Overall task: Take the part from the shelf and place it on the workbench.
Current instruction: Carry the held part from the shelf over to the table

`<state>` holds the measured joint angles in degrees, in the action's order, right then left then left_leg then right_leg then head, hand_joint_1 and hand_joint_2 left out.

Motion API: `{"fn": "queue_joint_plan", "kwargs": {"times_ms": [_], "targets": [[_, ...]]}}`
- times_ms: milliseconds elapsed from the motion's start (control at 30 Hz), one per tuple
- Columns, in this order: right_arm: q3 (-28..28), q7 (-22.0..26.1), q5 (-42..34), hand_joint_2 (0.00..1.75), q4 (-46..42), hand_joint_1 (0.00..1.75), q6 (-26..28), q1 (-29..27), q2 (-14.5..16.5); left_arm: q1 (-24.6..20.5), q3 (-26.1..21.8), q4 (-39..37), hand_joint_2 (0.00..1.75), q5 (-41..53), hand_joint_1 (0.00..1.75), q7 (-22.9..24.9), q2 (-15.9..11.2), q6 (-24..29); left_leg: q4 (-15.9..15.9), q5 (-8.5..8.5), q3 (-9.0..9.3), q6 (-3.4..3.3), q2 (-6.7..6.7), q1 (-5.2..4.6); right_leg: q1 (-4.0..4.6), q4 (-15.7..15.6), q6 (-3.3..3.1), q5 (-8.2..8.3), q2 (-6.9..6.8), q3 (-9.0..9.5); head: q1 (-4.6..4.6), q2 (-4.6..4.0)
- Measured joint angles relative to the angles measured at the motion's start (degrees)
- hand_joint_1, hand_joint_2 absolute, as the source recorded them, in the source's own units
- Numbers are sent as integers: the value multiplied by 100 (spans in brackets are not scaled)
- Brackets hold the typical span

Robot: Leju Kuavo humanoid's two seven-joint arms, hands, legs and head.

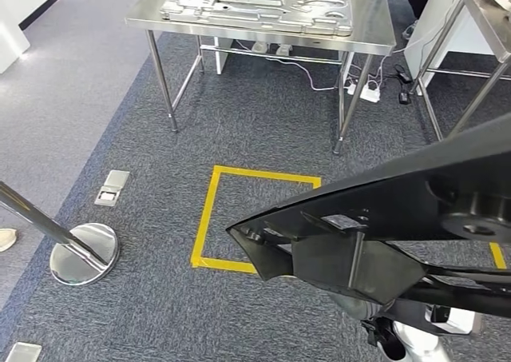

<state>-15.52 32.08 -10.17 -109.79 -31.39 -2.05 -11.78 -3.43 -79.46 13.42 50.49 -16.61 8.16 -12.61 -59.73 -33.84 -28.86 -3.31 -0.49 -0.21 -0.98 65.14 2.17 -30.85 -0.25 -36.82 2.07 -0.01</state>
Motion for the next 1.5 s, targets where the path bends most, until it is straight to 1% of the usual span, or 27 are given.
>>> {"fn": "queue_joint_plan", "kwargs": {"times_ms": [67, 133, 200, 267, 333, 367, 400, 433, 500, 567, 633, 733, 800, 867, 900, 933, 1000, 1033, 1067, 1167, 1267, 1300, 1367, 1400, 1433, 1467, 1500], "targets": [[2, 2, -3, 175, 10, 175, -13, 1, -1, -9, 0, 0, 175, 1, 0, 4, 10, 7, 7, -83, 63, 56, 1, 0, 46, -373, -67, 145, -2, 92, 9, -1], [5, 6, -7, 175, 17, 175, -19, 6, -1, -13, 1, 0, 175, 2, 0, 13, 20, 13, -10, -106, 115, 124, 2, 3, 59, -428, -136, 111, 0, 133, 9, 1], [6, 13, -14, 175, 13, 175, -17, 18, 8, -22, 1, 0, 175, 3, 0, 19, 23, 19, -190, -94, 104, 172, 5, 2, 21, -487, -195, 117, -7, 247, 10, 1], [5, 16, -28, 175, 7, 175, -17, 35, 34, -47, 0, 0, 175, 4, 0, 25, 22, 26, -682, -192, -173, 234, 6, 25, -17, -530, -227, 66, -19, 357, 16, 1], [4, 10, -51, 175, 6, 175, -17, 41, 62, -53, 0, 0, 175, 5, 0, 41, 23, 31, -1298, -453, -630, 315, 6, 67, -32, -536, -235, -15, -18, 434, 21, 1], [3, 6, -64, 175, 8, 175, -18, 38, 73, -45, -1, 0, 175, 5, 0, 51, 22, 36, -1483, -549, -814, 344, 7, 83, -38, -536, -229, -61, -13, 480, 21, 0], [2, 1, -81, 175, 10, 175, -19, 35, 83, -35, 0, 0, 175, 6, 0, 57, 22, 40, -1524, -549, -934, 367, 7, 96, -45, -536, -220, -113, -7, 542, 21, 0], [1, -4, -103, 175, 15, 175, -24, 34, 91, -28, 0, 0, 175, 7, 0, 60, 21, 44, -1382, -416, -964, 383, 7, 105, -54, -536, -205, -167, 4, 616, 21, 0], [1, -25, -162, 175, 30, 175, -38, 39, 108, -15, 0, 0, 175, 8, 0, 62, 21, 46, -763, 128, -867, 402, -36, 126, -74, -538, -159, -280, 32, 772, 20, -1], [-1, -62, -215, 175, 50, 175, -57, 54, 129, 9, -2, 0, 175, 10, 0, 67, 22, 45, -315, 468, -812, 371, -134, 120, -90, -543, -93, -351, 81, 832, 23, -1], [-5, -98, -247, 175, 62, 175, -78, 64, 144, 39, -5, 0, 175, 11, 0, 73, 23, 47, -256, 469, -826, 293, -164, 85, -103, -572, -16, -384, 144, 827, 27, -1], [-6, -115, -275, 175, 63, 175, -100, 73, 147, 8, -5, 0, 175, 10, 0, 70, 22, 46, -202, 451, -739, 176, -68, 91, -111, -502, 78, -486, 160, 829, 23, -1], [-6, -118, -284, 175, 69, 175, -102, 84, 149, -16, -5, 0, 175, 10, 0, 67, 23, 45, -165, 400, -645, 93, 17, 91, -95, 43, 82, -720, 105, 556, 18, 0], [-6, -119, -286, 175, 84, 175, -102, 77, 150, -17, -5, 0, 175, 10, 0, 69, 31, 44, -162, 327, -562, 40, 99, 63, -73, 781, 69, -929, 90, 90, 19, 1], [-6, -121, -286, 175, 92, 175, -102, 65, 150, -15, -5, 0, 175, 10, 0, 70, 33, 44, -163, 286, -515, 31, 130, 49, -60, 973, 59, -901, 88, -77, 18, 1], [-6, -123, -286, 175, 96, 175, -102, 56, 150, -16, -5, 0, 175, 10, 0, 70, 34, 44, -162, 245, -462, 31, 152, 36, -46, 953, 42, -755, 86, -143, 18, 0], [-6, -136, -280, 175, 99, 175, -99, 48, 149, -20, -5, 0, 175, 9, 0, 70, 35, 45, -162, 158, -340, 51, 175, 18, -4, 371, -25, -251, 65, -2, 17, 0], [-6, -145, -273, 175, 99, 175, -95, 48, 149, -26, -6, 0, 175, 9, 0, 69, 40, 45, -163, 119, -295, 68, 181, 7, 25, 59, -68, -63, 38, 106, 20, 0], [-6, -158, -262, 175, 98, 175, -91, 53, 150, -35, -6, 0, 175, 9, 0, 69, 46, 45, -166, 91, -271, 89, 186, 3, 50, -199, -105, 29, 15, 202, 21, 1], [-5, -183, -231, 175, 92, 175, -84, 67, 151, -50, -6, 0, 175, 10, 0, 70, 57, 44, -137, 68, -260, 161, 199, 8, 88, -418, -162, -11, 7, 282, 26, 0], [-6, -188, -222, 175, 92, 175, -80, 79, 158, -59, -6, 0, 175, 9, 0, 65, 60, 47, -305, -62, -309, 254, 156, 11, 20, -504, -214, -1, 19, 353, 28, -1], [-6, -189, -222, 175, 92, 175, -80, 88, 164, -58, -6, 0, 175, 9, 0, 63, 60, 48, -558, -186, -439, 291, 131, 24, -1, -520, -230, -8, 15, 381, 31, -1], [-6, -189, -221, 175, 94, 175, -80, 100, 179, -47, -6, 0, 175, 9, 0, 62, 60, 48, -1299, -456, -868, 355, 110, 58, -15, -524, -252, -43, 20, 415, 33, 0], [-7, -190, -221, 175, 96, 175, -80, 98, 184, -37, -6, 0, 175, 8, 0, 62, 60, 48, -1564, -490, -1048, 376, 109, 72, -18, -523, -252, -66, 29, 439, 34, 0], [-7, -190, -220, 175, 98, 175, -80, 97, 187, -28, -6, 0, 175, 8, 0, 62, 60, 48, -1645, -408, -1144, 389, 108, 82, -21, -523, -245, -94, 41, 473, 34, 0], [-7, -190, -220, 175, 100, 175, -80, 98, 190, -20, -6, 0, 175, 8, 0, 62, 60, 48, -1479, -200, -1120, 390, 106, 87, -26, -523, -232, -128, 53, 524, 34, 0], [-7, -191, -220, 175, 101, 175, -80, 101, 194, -16, -6, 0, 175, 8, 0, 61, 58, 48, -1139, 75, -1010, 382, 103, 89, -30, -523, -216, -167, 62, 583, 34, -1]]}}
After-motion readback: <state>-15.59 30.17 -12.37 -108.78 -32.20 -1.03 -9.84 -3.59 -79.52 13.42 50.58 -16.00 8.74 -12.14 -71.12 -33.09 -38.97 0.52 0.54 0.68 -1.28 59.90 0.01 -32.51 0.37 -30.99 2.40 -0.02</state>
